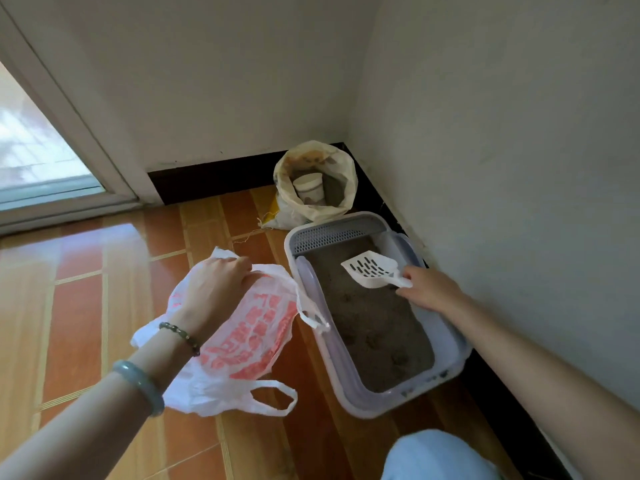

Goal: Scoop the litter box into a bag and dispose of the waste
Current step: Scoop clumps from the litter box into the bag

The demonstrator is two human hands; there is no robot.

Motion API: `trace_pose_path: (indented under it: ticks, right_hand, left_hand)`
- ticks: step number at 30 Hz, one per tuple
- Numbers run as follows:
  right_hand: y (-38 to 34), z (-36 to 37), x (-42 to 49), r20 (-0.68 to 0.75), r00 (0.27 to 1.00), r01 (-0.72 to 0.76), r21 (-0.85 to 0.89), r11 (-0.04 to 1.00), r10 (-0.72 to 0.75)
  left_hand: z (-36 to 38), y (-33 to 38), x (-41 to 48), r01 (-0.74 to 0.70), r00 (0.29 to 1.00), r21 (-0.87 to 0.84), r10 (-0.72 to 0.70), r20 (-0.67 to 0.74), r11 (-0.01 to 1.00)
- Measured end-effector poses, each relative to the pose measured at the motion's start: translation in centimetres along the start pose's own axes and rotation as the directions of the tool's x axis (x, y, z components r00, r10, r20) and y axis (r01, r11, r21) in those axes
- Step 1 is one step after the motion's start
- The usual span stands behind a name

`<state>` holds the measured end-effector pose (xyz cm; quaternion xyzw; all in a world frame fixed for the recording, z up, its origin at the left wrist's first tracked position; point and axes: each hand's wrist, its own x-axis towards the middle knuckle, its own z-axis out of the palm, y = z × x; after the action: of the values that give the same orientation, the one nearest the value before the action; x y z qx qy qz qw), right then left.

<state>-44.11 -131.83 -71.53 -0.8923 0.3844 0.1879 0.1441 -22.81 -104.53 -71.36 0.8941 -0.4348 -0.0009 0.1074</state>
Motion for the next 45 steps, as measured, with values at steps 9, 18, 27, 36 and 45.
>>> trace_pose_path:
  ticks: [9, 18, 27, 36, 45]
  right_hand:
    - [3.4, -0.6, -2.6, -0.024, 0.993, 0.117, 0.063, 0.991, -0.115]
    - [2.7, 0.9, -0.8, -0.009, 0.993, 0.115, 0.099, 0.988, -0.115]
    - [3.0, 3.0, 1.2, -0.014, 0.997, 0.073, 0.126, 0.989, -0.072]
    - [1.6, 4.7, 2.3, -0.007, 0.999, 0.047, 0.143, 0.989, -0.046]
    - [2.1, 3.7, 2.1, -0.090, 0.994, 0.071, 0.053, 0.996, -0.066]
  left_hand:
    - [0.4, 2.4, -1.2, -0.237, 0.971, 0.201, 0.239, 0.014, 0.951]
    - [2.5, 3.8, -0.1, -0.626, 0.778, 0.460, 0.463, 0.424, 0.630]
    - [7.4, 4.0, 3.7, -0.678, 0.722, 0.467, 0.395, 0.568, 0.568]
    - [7.9, 2.8, 3.8, -0.639, 0.735, 0.391, 0.376, 0.564, 0.663]
    - [3.4, 1.3, 4.4, -0.081, 0.944, -0.052, 0.093, 0.315, 0.995]
